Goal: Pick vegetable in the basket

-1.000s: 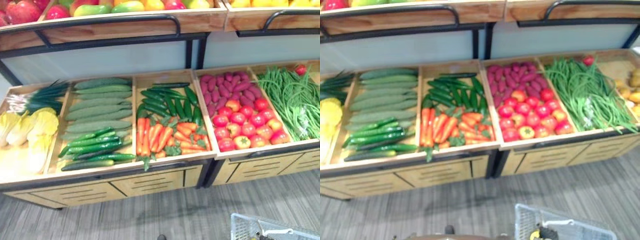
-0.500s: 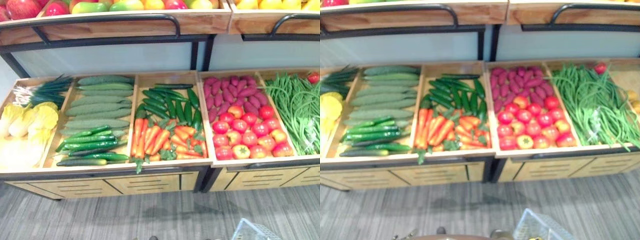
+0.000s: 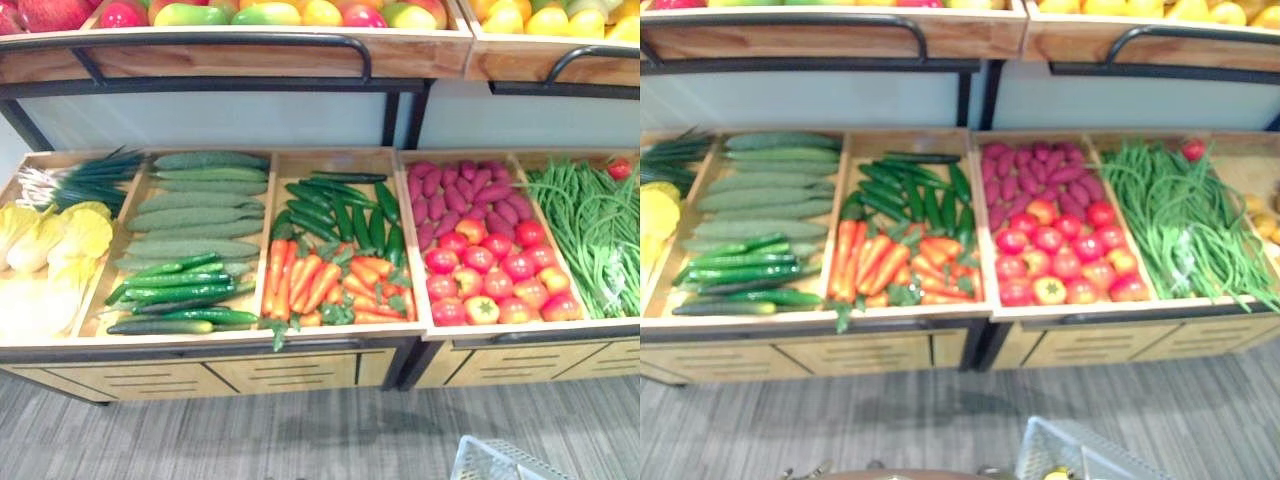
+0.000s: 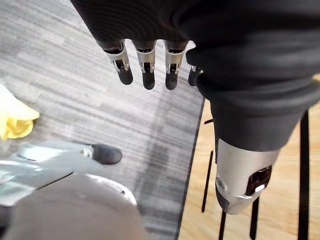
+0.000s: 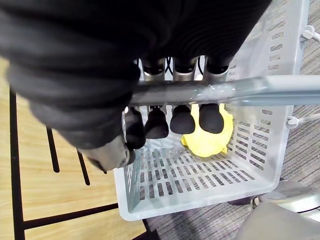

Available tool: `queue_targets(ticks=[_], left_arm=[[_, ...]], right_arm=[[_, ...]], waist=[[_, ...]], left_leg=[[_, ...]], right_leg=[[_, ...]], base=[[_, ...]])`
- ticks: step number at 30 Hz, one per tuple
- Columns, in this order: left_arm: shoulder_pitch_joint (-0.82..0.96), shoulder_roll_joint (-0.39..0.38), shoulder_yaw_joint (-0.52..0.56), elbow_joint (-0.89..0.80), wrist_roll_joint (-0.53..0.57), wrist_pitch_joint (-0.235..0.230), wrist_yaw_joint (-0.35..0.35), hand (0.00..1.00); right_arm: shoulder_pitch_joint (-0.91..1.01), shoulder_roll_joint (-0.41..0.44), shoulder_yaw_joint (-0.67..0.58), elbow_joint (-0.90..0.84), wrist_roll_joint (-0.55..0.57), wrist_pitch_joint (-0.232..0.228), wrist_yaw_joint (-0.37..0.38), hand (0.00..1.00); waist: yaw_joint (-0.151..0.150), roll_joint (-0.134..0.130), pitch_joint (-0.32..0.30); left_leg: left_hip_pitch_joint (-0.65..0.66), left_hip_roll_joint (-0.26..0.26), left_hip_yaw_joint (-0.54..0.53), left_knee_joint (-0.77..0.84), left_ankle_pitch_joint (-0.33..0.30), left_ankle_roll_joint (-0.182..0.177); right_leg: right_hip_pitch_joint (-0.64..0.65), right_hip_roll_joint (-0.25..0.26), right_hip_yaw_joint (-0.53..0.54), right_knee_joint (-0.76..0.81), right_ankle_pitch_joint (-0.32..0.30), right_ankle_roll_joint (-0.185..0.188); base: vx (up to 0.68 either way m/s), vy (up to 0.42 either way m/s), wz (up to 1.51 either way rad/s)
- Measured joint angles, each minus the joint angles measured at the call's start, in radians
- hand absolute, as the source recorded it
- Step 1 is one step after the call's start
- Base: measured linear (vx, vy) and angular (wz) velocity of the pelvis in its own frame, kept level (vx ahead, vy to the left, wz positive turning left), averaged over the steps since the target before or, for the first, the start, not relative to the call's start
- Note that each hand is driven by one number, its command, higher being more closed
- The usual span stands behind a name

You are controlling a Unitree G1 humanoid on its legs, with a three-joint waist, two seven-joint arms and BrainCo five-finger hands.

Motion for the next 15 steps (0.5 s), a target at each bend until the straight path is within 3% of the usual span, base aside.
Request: queue_targets(ticks=[5, 11, 15], left_arm=[[0.009, -0.034, -0.014, -0.116, 0.097, -0.022, 0.191, 0.00], [0.058, -0.056, -0.046, -0.311, 0.181, -0.023, 0.272, 0.00], [0.074, -0.061, -0.066, -0.409, 0.232, -0.015, 0.282, 0.00]], right_arm=[[0.021, 0.000, 0.035, -0.004, 0.000, -0.029, -0.025, 1.00], [0.037, 0.001, 0.069, -0.009, 0.000, -0.032, -0.044, 1.00], [0.042, 0.001, 0.107, -0.024, -0.001, -0.032, -0.047, 1.00]], waist=[[-0.001, 0.012, -0.007], [-0.001, 0.017, -0.012], [0.000, 0.018, -0.014]], left_leg=[[-0.002, -0.009, -0.006, -0.005, 0.003, 0.007], [-0.001, -0.012, -0.007, -0.006, 0.002, 0.010], [0.001, -0.011, 0.000, -0.006, 0.001, 0.009]], right_leg=[[0.003, -0.009, -0.009, -0.012, 0.004, 0.007], [0.009, -0.013, -0.014, -0.013, 0.004, 0.007], [0.012, -0.012, -0.005, -0.014, 0.004, 0.007]], base=[[-0.05, 0.013, 0.02], [0.00, 0.011, 0.02], [0.04, 0.006, -0.03]])
